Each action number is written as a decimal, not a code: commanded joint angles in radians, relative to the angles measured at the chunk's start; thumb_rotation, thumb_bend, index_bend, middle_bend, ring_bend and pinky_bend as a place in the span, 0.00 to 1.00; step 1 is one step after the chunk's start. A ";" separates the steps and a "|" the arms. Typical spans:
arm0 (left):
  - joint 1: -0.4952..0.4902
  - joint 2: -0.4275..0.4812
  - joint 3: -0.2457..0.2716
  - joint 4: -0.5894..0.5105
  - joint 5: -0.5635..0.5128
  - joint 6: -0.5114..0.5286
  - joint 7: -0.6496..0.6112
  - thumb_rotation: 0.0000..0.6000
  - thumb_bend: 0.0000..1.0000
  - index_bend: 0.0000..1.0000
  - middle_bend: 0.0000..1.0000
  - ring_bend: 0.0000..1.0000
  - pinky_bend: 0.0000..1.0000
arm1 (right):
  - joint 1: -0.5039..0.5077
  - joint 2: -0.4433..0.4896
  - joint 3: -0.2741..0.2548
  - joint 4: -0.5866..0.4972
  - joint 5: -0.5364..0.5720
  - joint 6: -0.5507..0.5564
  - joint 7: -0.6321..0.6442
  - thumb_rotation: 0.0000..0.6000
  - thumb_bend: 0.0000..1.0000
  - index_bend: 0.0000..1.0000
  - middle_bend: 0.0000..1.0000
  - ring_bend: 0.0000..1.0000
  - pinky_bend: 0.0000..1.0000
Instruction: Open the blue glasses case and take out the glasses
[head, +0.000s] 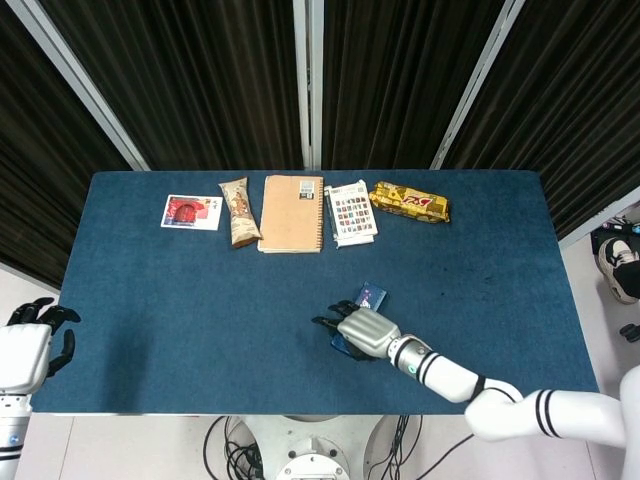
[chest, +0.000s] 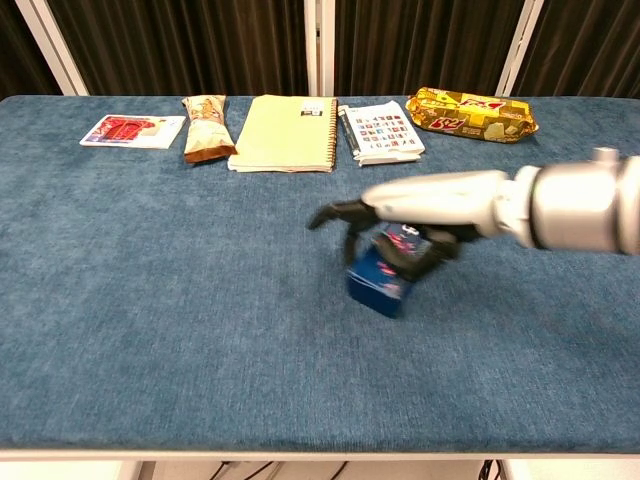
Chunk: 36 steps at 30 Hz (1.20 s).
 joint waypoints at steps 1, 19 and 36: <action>0.000 0.000 0.000 0.000 0.000 0.001 0.000 1.00 0.57 0.44 0.41 0.20 0.25 | -0.064 0.093 -0.082 -0.061 -0.069 0.087 -0.079 1.00 0.85 0.00 0.31 0.01 0.00; 0.001 -0.001 0.000 -0.003 -0.001 0.002 0.010 1.00 0.57 0.44 0.41 0.20 0.25 | -0.129 0.130 0.013 0.037 0.112 0.146 0.080 1.00 0.74 0.00 0.27 0.00 0.00; 0.001 0.001 0.000 -0.001 0.000 0.001 -0.001 1.00 0.57 0.44 0.41 0.20 0.25 | -0.051 0.036 0.038 0.099 0.088 0.029 0.134 1.00 0.42 0.00 0.28 0.00 0.00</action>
